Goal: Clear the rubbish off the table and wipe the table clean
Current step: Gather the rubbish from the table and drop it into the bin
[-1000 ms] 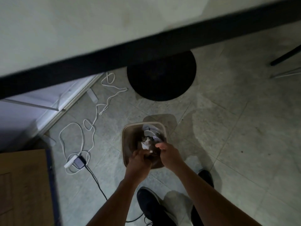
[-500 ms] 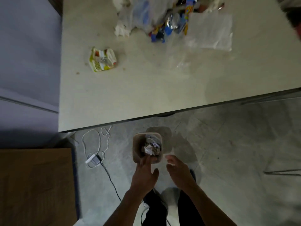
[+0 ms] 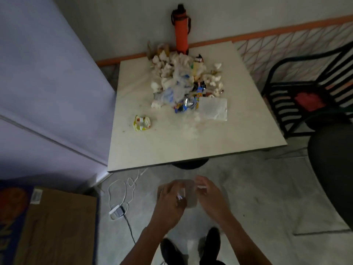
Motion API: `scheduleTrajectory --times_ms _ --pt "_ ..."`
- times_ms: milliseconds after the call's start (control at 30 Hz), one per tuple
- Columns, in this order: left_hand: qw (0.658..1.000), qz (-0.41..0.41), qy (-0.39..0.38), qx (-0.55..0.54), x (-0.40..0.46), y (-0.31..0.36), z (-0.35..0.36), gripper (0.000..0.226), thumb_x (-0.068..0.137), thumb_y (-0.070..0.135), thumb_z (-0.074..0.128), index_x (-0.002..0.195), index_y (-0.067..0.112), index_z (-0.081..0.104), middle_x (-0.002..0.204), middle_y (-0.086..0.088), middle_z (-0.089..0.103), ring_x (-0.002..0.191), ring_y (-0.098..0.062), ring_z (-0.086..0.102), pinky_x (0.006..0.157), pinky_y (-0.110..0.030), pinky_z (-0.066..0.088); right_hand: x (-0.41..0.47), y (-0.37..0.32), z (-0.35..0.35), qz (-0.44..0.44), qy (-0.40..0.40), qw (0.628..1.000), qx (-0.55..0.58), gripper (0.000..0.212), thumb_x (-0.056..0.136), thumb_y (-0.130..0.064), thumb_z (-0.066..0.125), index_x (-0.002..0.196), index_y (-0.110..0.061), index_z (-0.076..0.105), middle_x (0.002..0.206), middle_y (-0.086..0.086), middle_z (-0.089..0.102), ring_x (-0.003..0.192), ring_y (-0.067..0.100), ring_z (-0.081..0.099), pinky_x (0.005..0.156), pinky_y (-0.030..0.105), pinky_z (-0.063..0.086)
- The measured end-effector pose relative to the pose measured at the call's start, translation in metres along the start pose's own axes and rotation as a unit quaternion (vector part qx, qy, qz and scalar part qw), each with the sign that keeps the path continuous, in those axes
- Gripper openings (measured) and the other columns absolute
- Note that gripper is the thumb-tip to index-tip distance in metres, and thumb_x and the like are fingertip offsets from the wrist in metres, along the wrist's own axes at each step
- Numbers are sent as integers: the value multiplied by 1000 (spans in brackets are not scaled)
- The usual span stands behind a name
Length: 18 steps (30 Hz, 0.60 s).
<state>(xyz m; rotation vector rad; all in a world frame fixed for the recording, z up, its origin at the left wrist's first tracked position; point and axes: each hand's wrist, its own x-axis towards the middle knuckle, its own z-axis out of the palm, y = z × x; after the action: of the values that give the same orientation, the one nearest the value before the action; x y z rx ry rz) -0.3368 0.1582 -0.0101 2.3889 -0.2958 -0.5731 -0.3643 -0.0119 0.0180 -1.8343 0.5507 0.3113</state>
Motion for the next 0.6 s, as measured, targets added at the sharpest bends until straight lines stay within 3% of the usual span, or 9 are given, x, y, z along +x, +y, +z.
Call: scheduleTrajectory --times_ms 100,167,300,367,600 --pt "1000 4 23 1 -5 28 -11 37 87 27 58 124 23 62 125 8 53 109 -14 57 85 -7 36 -4 -12 -26 -19 17 1000 5 35 95 -17 58 130 -22 57 126 -3 62 108 9 58 89 19 43" --pt "999 -8 38 -8 -4 44 -15 34 92 26 59 126 29 59 126 11 50 104 -8 57 76 3 33 -4 -17 -42 -37 16 999 -13 35 96 -18 56 130 -26 56 124 -4 61 106 8 58 84 16 43" --pt "998 10 64 -9 -3 68 -14 40 94 27 63 131 39 54 137 15 43 120 -7 50 84 -4 35 -7 -22 -70 -48 17 998 -23 35 96 -18 54 129 -28 55 119 -3 60 90 0 56 62 3 39" --pt "998 23 64 -8 0 79 -16 40 95 29 63 132 39 52 136 17 41 122 -6 49 87 -3 35 -6 -25 -80 -50 20 998 -15 33 96 -20 56 128 -28 56 120 -2 60 90 1 58 60 5 40" --pt "992 69 101 -23 38 114 -32 40 93 29 64 130 42 53 141 15 43 131 -4 44 107 -20 39 15 -47 -118 -75 49 996 2 31 95 -20 57 123 -33 57 117 -3 60 97 1 58 63 5 40"
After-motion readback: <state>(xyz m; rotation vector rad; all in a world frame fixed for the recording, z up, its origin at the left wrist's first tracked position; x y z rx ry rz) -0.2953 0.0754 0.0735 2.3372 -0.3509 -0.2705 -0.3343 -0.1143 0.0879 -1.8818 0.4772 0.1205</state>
